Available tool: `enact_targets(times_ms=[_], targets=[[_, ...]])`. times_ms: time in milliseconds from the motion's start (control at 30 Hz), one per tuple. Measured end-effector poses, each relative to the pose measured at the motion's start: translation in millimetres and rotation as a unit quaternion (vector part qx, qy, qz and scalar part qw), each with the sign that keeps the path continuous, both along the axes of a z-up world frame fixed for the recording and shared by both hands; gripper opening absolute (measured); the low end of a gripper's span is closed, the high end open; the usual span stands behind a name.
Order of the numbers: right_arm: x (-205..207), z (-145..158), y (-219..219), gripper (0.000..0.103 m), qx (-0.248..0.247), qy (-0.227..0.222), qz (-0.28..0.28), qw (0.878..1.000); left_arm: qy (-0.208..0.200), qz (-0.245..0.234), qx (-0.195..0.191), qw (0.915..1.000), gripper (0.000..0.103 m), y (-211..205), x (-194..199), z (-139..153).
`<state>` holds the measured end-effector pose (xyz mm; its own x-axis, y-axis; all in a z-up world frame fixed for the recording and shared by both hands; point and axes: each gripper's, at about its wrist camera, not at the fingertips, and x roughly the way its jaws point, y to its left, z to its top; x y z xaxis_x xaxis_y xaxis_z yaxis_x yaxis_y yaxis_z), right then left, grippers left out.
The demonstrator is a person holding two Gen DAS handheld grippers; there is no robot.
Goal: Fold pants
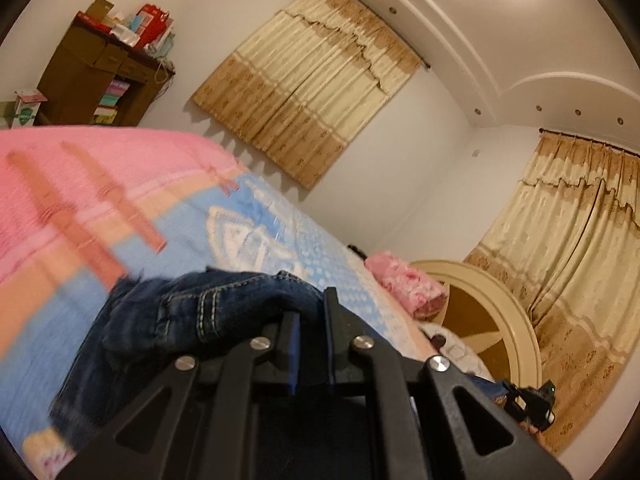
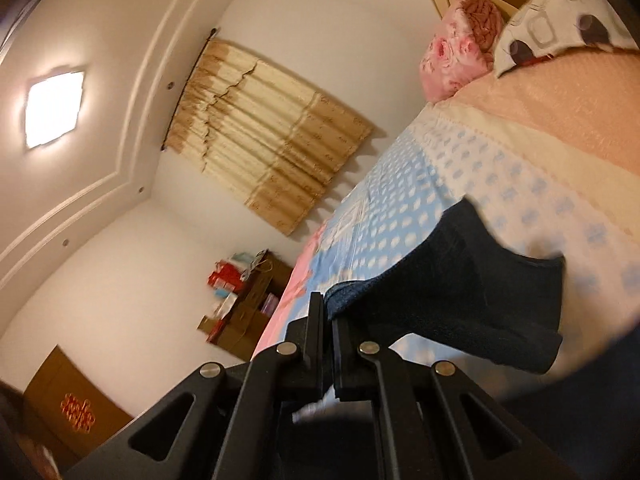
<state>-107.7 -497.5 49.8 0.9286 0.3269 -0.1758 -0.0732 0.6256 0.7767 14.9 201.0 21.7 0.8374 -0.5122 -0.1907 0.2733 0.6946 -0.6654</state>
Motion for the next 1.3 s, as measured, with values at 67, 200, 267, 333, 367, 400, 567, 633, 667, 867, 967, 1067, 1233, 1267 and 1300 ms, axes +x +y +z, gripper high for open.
enact_targets(times_ms=[67, 200, 267, 333, 367, 400, 567, 633, 667, 867, 967, 1067, 1233, 1267, 1300], targets=[[-28, -29, 9, 0.003, -0.001, 0.012, 0.004, 1.0, 0.014, -0.003, 0.008, 0.9999, 0.01, 4, -15, -16], [-85, -101, 25, 0.003, 0.001, 0.055, -0.002, 0.998, 0.056, -0.003, 0.049, 0.9972, 0.01, 5, -32, -55], [-100, -128, 29, 0.003, 0.004, 0.071, -0.01, 0.997, 0.074, 0.0, 0.058, 0.9956, 0.01, 6, -35, -74], [-107, -145, 33, 0.003, 0.0, 0.08, -0.017, 0.997, 0.091, 0.005, 0.059, 0.9941, 0.01, 9, -34, -93], [-110, -156, 34, 0.003, 0.004, 0.085, -0.022, 0.996, 0.098, 0.008, 0.059, 0.9934, 0.01, 9, -34, -97], [-110, -167, 35, 0.003, 0.011, 0.09, -0.027, 0.995, 0.112, 0.012, 0.059, 0.9919, 0.01, 11, -32, -108], [-116, -210, 32, 0.003, 0.035, 0.126, -0.055, 0.99, 0.126, 0.017, 0.071, 0.9893, 0.011, 11, -41, -122], [-123, -216, 30, 0.003, 0.053, 0.113, -0.058, 0.99, 0.12, 0.018, 0.084, 0.9891, 0.013, 9, -43, -118], [-124, -215, 30, 0.003, 0.054, 0.111, -0.059, 0.991, 0.117, 0.017, 0.088, 0.9891, 0.014, 8, -43, -118], [-126, -217, 30, 0.003, 0.061, 0.111, -0.06, 0.99, 0.105, 0.025, 0.077, 0.9912, 0.028, 12, -33, -107], [-124, -217, 27, 0.003, 0.057, 0.114, -0.06, 0.99, 0.106, 0.024, 0.052, 0.9927, 0.038, 19, -28, -103], [-119, -209, 27, 0.004, 0.054, 0.118, -0.062, 0.99, 0.085, 0.02, 0.074, 0.9934, 0.049, 14, -32, -91], [-117, -206, 27, 0.004, 0.064, 0.12, -0.065, 0.989, 0.108, 0.007, 0.053, 0.9927, 0.08, 9, -6, -94], [-117, -205, 28, 0.004, 0.063, 0.121, -0.065, 0.988, 0.124, 0.004, 0.036, 0.9916, 0.08, 9, 1, -98], [-116, -203, 28, 0.004, 0.062, 0.122, -0.066, 0.988, 0.143, -0.002, 0.013, 0.9896, 0.08, 8, 10, -106]])
